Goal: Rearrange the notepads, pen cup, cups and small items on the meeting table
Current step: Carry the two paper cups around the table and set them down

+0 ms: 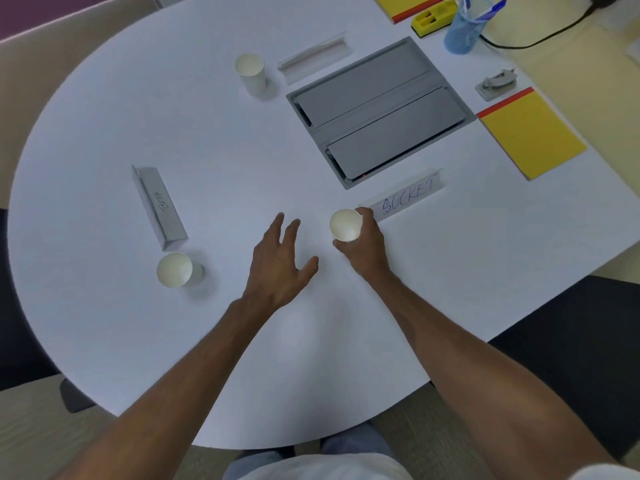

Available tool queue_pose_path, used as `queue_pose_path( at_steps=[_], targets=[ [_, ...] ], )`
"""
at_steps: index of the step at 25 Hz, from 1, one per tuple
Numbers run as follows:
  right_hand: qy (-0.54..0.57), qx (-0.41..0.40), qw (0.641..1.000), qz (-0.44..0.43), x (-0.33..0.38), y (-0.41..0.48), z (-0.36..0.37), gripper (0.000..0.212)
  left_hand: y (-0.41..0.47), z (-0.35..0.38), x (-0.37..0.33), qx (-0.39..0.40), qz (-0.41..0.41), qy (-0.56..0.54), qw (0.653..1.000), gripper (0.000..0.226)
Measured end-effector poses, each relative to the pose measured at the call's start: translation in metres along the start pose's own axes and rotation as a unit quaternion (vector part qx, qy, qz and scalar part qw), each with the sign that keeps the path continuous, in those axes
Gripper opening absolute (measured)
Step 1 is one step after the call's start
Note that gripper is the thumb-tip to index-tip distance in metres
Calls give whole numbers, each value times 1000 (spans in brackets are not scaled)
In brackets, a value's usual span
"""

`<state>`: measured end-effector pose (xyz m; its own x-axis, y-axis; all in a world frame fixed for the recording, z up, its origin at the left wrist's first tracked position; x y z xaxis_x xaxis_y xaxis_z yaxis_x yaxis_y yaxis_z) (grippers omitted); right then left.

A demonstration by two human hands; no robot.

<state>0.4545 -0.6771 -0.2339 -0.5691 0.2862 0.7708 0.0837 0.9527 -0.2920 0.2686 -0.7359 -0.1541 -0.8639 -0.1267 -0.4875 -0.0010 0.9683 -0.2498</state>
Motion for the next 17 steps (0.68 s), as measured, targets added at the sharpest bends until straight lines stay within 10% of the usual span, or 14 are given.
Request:
queue_pose_path(
  at_steps=[17],
  targets=[
    [20,-6,1000,16,-21,-34,-16,89,-16,-11,-14,-2,-22,-48,999,79]
  ],
)
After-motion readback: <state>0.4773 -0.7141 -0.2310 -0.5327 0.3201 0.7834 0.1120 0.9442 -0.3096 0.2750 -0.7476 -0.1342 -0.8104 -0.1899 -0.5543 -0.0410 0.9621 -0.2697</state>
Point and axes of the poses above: each hand's wrist, its own y-axis towards the middle knuckle, its own z-axis out of the palm, x = y × z, the point moved 6 cm from there along y, towards the middle knuckle, and after that the axes turned 1 degree about z, right-handed, at the moved point
